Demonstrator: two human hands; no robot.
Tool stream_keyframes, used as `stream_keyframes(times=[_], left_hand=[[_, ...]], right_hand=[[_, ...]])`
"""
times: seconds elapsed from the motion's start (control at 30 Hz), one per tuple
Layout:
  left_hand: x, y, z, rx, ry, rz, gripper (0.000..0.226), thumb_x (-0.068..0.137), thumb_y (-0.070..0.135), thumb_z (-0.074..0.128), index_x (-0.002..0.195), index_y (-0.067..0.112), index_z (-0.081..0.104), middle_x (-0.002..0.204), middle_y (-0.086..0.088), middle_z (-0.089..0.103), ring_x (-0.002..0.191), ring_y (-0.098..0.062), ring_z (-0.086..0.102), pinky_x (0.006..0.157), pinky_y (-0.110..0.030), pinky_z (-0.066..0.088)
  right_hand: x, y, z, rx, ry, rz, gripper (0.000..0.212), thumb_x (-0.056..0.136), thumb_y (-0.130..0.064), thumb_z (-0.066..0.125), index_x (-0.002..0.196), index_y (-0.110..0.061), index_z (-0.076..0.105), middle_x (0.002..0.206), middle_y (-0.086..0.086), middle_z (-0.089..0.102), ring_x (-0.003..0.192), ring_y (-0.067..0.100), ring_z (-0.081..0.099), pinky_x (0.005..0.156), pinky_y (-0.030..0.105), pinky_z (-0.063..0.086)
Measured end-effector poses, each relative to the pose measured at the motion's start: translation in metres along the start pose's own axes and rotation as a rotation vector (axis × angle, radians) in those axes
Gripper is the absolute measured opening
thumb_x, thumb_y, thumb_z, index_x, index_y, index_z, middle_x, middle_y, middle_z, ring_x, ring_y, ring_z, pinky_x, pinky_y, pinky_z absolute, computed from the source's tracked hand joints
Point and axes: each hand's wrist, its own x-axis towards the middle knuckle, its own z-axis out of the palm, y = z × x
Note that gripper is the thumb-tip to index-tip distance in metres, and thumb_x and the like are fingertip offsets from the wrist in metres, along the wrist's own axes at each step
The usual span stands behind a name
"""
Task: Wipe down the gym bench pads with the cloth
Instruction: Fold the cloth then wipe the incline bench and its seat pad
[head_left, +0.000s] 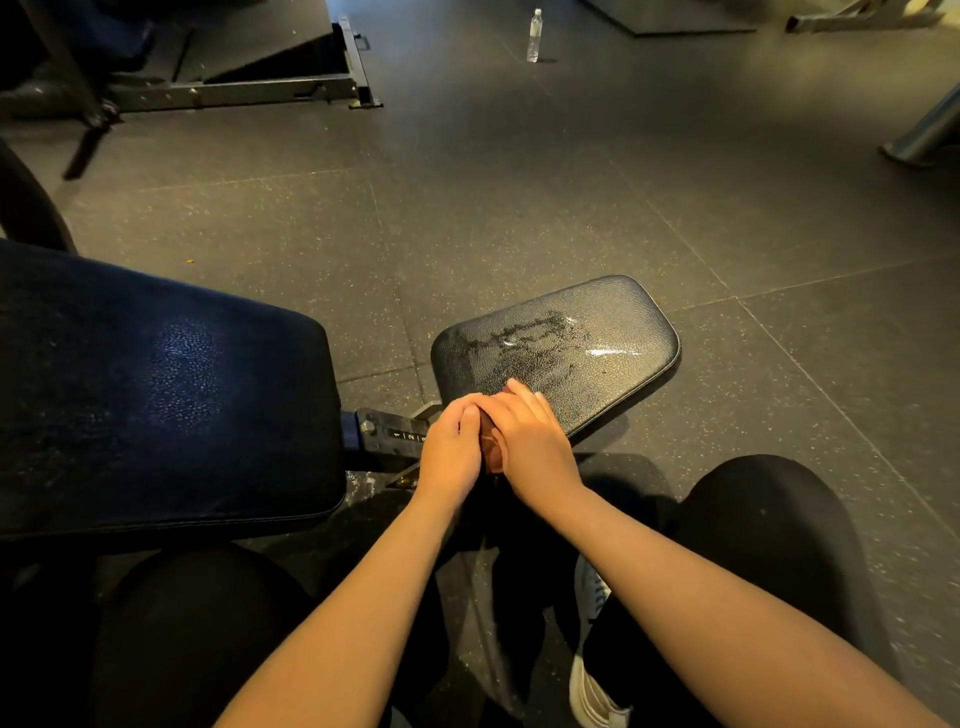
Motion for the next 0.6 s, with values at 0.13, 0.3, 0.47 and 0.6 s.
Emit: stream_keyframes(times=[0.13, 0.3, 0.47, 0.6], left_hand=[[0.005, -0.012, 0.001, 0.157, -0.012, 0.046, 0.038, 0.106, 0.020, 0.039, 0.136, 0.013, 0.062, 0.141, -0.004, 0.060, 0.130, -0.017, 0.052, 0.110, -0.026, 0.034], [0.002, -0.014, 0.005, 0.233, -0.047, 0.060, 0.044, 0.109, 0.027, 0.031, 0.145, 0.015, 0.053, 0.151, -0.004, 0.050, 0.141, -0.020, 0.042, 0.120, -0.034, 0.027], [0.002, -0.009, -0.001, 0.022, 0.010, -0.092, 0.047, 0.109, 0.037, 0.024, 0.148, 0.028, 0.049, 0.154, 0.004, 0.047, 0.141, -0.013, 0.040, 0.120, -0.035, 0.027], [0.004, -0.012, 0.005, 0.101, -0.022, -0.064, 0.045, 0.110, 0.026, 0.026, 0.148, 0.015, 0.049, 0.154, -0.009, 0.047, 0.142, -0.021, 0.041, 0.120, -0.037, 0.027]], right_hand=[[0.008, 0.016, -0.005, -0.054, 0.069, -0.086, 0.034, 0.085, -0.013, 0.066, 0.119, -0.014, 0.064, 0.117, 0.006, 0.063, 0.136, 0.033, 0.046, 0.117, 0.049, 0.031], [0.021, 0.035, -0.020, -0.174, 0.164, 0.082, 0.034, 0.092, -0.021, 0.063, 0.124, -0.009, 0.061, 0.131, 0.010, 0.058, 0.145, 0.037, 0.034, 0.119, 0.057, 0.023], [0.002, 0.006, 0.009, -0.240, -0.009, -0.119, 0.043, 0.093, -0.038, 0.055, 0.127, -0.012, 0.060, 0.136, 0.007, 0.057, 0.147, 0.033, 0.030, 0.119, 0.050, 0.023], [0.011, 0.028, -0.001, -0.357, 0.034, -0.199, 0.041, 0.089, -0.035, 0.068, 0.124, -0.013, 0.064, 0.134, 0.007, 0.061, 0.142, 0.032, 0.041, 0.115, 0.052, 0.032]])
